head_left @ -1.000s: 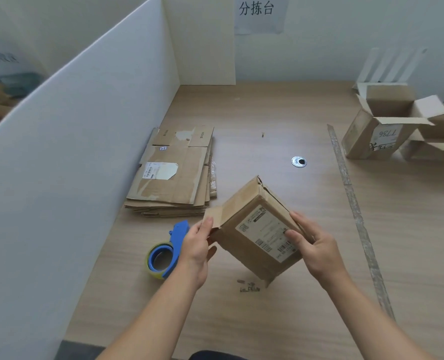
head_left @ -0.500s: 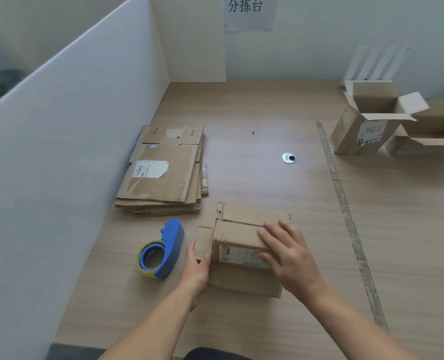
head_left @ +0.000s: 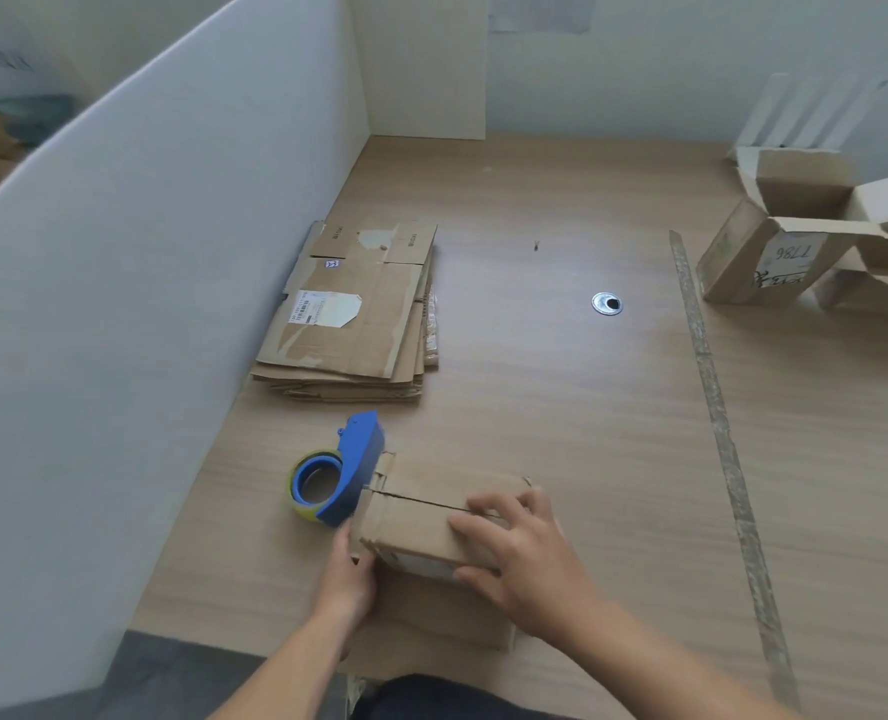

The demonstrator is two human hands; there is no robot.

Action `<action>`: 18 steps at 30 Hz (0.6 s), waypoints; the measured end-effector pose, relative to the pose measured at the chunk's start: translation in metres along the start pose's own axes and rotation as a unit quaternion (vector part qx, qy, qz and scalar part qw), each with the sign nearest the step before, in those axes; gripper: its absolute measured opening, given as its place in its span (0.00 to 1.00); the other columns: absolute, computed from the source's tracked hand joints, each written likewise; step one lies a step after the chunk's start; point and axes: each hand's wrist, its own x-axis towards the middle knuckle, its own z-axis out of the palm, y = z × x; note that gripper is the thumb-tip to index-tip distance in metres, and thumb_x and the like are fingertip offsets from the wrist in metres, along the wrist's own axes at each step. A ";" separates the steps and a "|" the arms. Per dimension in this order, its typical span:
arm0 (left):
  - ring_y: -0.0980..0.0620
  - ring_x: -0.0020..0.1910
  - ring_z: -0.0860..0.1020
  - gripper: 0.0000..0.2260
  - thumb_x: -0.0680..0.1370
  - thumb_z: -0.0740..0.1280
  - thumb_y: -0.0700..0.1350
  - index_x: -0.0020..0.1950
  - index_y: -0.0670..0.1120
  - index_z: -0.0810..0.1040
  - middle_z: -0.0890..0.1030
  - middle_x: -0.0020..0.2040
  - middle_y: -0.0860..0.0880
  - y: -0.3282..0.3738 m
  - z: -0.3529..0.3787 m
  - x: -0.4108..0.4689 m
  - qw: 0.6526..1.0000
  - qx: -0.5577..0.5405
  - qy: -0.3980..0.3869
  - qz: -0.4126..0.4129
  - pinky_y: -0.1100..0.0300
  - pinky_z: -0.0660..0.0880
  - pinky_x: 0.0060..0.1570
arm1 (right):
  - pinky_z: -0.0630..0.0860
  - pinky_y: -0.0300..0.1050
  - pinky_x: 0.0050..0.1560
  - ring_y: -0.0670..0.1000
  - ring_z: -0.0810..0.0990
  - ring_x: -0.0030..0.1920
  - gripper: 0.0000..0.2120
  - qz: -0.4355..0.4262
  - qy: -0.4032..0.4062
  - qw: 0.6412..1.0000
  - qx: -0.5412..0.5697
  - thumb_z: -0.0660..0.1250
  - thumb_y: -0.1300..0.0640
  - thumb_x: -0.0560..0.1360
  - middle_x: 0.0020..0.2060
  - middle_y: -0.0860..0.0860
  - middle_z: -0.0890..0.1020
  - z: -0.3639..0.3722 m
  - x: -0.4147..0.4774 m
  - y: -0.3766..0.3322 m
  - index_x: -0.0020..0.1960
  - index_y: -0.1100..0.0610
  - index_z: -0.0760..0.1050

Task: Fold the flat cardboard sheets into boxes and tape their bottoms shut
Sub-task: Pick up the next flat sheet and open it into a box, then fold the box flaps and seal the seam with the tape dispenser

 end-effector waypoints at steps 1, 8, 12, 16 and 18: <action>0.54 0.59 0.79 0.17 0.77 0.63 0.58 0.66 0.67 0.71 0.81 0.59 0.61 -0.001 -0.003 -0.002 1.000 -0.002 0.011 -0.004 0.44 0.76 0.61 | 0.80 0.54 0.41 0.52 0.65 0.52 0.21 0.001 -0.009 1.000 -0.002 0.65 0.38 0.68 0.58 0.44 0.76 0.004 -0.002 0.000 0.59 0.42 0.74; 0.54 0.62 0.77 0.24 0.78 0.67 0.49 0.71 0.67 0.68 0.79 0.63 0.61 0.016 -0.006 -0.010 0.999 0.033 -0.025 0.012 0.47 0.75 0.64 | 0.79 0.60 0.48 0.59 0.69 0.63 0.19 -0.002 -0.006 0.999 -0.046 0.63 0.45 0.72 0.64 0.51 0.74 0.012 -0.009 0.019 0.62 0.47 0.72; 0.48 0.66 0.75 0.19 0.78 0.68 0.49 0.69 0.57 0.74 0.77 0.65 0.52 0.044 0.000 -0.008 0.986 0.160 -0.016 0.048 0.52 0.71 0.67 | 0.78 0.59 0.50 0.59 0.70 0.66 0.19 0.018 0.003 0.997 -0.080 0.65 0.46 0.73 0.64 0.50 0.74 0.010 -0.008 0.029 0.63 0.46 0.73; 0.48 0.69 0.69 0.23 0.80 0.61 0.48 0.76 0.50 0.67 0.72 0.70 0.52 0.074 -0.014 -0.019 0.910 0.366 0.044 0.191 0.52 0.67 0.67 | 0.76 0.65 0.54 0.58 0.71 0.62 0.18 0.007 0.010 0.995 -0.103 0.62 0.41 0.72 0.58 0.48 0.75 0.006 -0.001 0.022 0.59 0.46 0.74; 0.45 0.63 0.73 0.24 0.78 0.57 0.53 0.73 0.50 0.72 0.77 0.64 0.51 0.088 -0.028 -0.019 0.881 0.383 0.098 0.261 0.49 0.70 0.62 | 0.75 0.63 0.58 0.57 0.72 0.58 0.21 0.013 0.005 0.994 -0.107 0.60 0.37 0.73 0.54 0.47 0.76 0.000 0.005 0.021 0.62 0.44 0.74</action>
